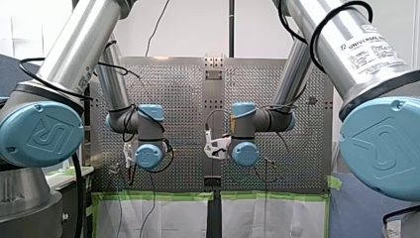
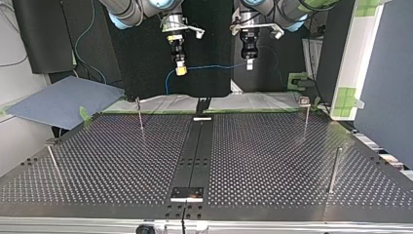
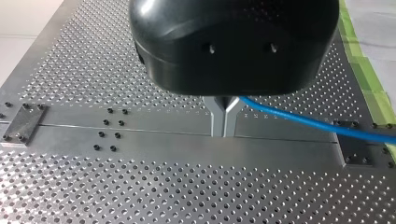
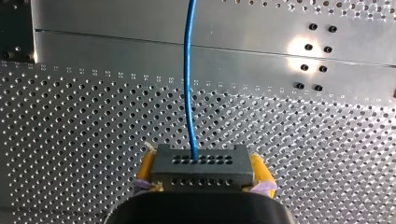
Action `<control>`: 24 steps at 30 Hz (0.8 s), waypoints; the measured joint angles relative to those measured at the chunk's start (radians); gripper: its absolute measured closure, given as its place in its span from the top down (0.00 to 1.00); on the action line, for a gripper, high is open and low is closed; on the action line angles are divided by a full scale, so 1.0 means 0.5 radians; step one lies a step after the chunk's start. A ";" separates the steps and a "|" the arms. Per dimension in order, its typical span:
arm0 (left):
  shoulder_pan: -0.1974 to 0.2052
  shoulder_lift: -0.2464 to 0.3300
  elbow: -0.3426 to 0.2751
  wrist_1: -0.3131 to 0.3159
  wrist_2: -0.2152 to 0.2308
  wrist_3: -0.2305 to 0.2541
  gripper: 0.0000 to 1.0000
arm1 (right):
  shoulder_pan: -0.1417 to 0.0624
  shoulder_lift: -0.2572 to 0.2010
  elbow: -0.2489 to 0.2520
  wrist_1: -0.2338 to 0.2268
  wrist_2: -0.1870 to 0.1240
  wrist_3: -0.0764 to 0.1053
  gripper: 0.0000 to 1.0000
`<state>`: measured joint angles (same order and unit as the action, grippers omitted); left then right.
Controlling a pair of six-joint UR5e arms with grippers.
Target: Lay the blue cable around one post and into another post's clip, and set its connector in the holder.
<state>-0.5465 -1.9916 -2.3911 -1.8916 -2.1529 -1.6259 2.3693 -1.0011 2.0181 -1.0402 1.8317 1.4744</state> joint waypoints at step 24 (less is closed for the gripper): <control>-0.003 0.000 0.000 0.000 -0.003 0.000 0.00 | 0.003 0.078 0.028 0.030 0.000 -0.003 0.00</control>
<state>-0.5479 -1.9916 -2.3911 -1.8916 -2.1544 -1.6260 2.3706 -0.9622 2.0321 -1.0250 1.8316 1.4730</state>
